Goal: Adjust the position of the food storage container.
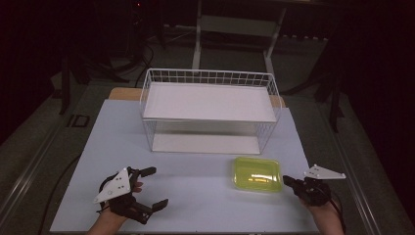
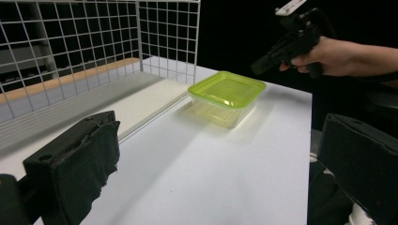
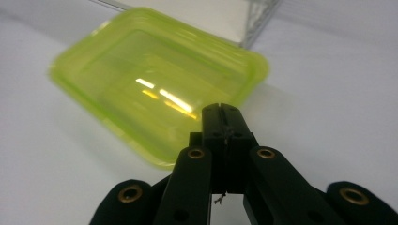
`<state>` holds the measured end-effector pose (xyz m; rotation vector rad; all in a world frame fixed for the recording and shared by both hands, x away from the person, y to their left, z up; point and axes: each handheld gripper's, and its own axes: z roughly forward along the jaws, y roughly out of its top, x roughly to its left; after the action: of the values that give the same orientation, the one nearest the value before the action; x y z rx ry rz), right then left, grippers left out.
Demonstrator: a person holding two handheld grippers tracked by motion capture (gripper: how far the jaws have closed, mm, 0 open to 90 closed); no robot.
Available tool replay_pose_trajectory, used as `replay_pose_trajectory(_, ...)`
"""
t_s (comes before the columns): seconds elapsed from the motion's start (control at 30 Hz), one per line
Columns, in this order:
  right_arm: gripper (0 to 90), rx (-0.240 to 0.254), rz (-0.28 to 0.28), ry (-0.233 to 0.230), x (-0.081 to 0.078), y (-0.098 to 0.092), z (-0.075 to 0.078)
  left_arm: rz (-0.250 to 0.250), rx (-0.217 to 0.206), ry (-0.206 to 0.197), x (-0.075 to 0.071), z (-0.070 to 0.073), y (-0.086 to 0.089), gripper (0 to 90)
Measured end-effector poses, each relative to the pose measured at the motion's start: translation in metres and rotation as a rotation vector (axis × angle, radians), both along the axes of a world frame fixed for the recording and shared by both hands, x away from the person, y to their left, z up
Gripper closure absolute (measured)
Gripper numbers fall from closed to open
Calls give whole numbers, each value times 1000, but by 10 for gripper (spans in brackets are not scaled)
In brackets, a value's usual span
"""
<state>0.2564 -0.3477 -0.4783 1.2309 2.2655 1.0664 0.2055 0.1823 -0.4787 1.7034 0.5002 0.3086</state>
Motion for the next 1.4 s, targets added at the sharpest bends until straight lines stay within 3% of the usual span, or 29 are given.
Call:
replay_pose_trajectory(0.3, 900, -25, -13, 15, 21, 2, -16, -3, -2, 4, 0, -1, 0, 1)
replay_pose_trajectory(1.1, 900, -30, 196, 18, 47, 89, -17, -8, -3, 7, 0, -2, 1, 1)
replay_pose_trajectory(1.4, 900, -35, 245, 16, 53, 117, -16, -7, -2, 11, 0, -2, 2, 1)
